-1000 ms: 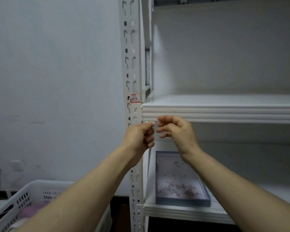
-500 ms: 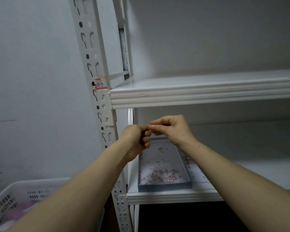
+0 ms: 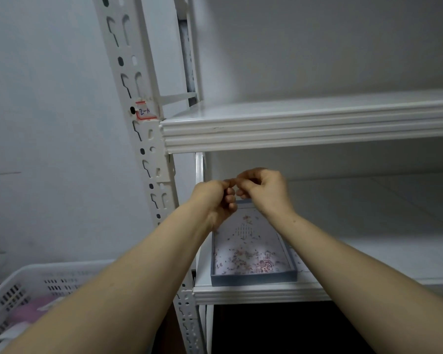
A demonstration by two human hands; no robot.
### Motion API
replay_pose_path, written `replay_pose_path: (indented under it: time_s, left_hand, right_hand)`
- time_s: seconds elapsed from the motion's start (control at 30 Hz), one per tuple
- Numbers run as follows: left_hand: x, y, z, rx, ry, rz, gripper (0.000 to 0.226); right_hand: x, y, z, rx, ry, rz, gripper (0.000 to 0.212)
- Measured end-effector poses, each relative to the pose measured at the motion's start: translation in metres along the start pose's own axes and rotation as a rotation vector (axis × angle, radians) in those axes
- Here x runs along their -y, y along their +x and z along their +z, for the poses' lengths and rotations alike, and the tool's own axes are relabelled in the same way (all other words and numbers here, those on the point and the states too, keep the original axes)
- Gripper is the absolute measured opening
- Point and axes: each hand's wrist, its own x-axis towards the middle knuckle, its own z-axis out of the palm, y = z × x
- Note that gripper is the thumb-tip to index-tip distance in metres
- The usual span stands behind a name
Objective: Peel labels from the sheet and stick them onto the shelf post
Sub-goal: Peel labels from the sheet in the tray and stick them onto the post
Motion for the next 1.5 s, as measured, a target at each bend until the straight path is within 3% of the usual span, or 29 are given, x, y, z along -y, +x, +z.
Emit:
replay_pose_path:
  time_s: [0.3, 0.5, 0.7, 0.87, 0.93, 1.03, 1.13, 1.23, 1.33, 1.4, 1.5]
  left_hand:
    - [0.004, 0.008, -0.001, 0.021, -0.019, -0.045, 0.028]
    - [0.005, 0.018, -0.006, -0.059, 0.063, -0.028, 0.027]
    - [0.010, 0.028, -0.007, -0.169, 0.202, 0.035, 0.024]
    - [0.014, 0.036, -0.007, -0.204, 0.335, 0.048, 0.026]
    - [0.016, 0.040, -0.008, -0.204, 0.380, 0.048, 0.032]
    - [0.018, 0.045, -0.011, -0.203, 0.431, 0.048, 0.039]
    - [0.019, 0.045, -0.010, -0.204, 0.459, 0.056, 0.042]
    - [0.019, 0.042, -0.008, -0.184, 0.482, 0.083, 0.030]
    - [0.014, 0.033, -0.007, -0.167, 0.520, 0.117, 0.006]
    - [0.011, 0.027, -0.007, -0.164, 0.543, 0.145, 0.007]
    - [0.004, 0.014, -0.007, -0.149, 0.594, 0.206, 0.008]
  right_hand:
    - [-0.011, 0.012, -0.003, -0.006, 0.316, 0.307, 0.008]
    - [-0.024, 0.017, -0.005, 0.020, 0.275, 0.350, 0.010]
    - [-0.031, 0.022, -0.004, 0.098, 0.025, 0.341, 0.025]
    - [-0.041, 0.031, -0.004, 0.144, -0.552, 0.211, 0.035]
    - [-0.047, 0.032, -0.005, 0.182, -0.679, 0.189, 0.041]
    - [-0.050, 0.033, -0.006, 0.255, -0.753, 0.234, 0.049]
    - [-0.055, 0.032, -0.010, 0.286, -0.864, 0.229, 0.037]
    - [-0.055, 0.028, -0.013, 0.217, -0.859, 0.143, 0.022]
    - [-0.045, 0.024, -0.013, 0.161, -0.955, 0.071, 0.040]
    - [-0.045, 0.023, -0.013, 0.176, -1.020, 0.053, 0.024]
    - [-0.035, 0.019, -0.014, 0.161, -0.966, 0.075, 0.027]
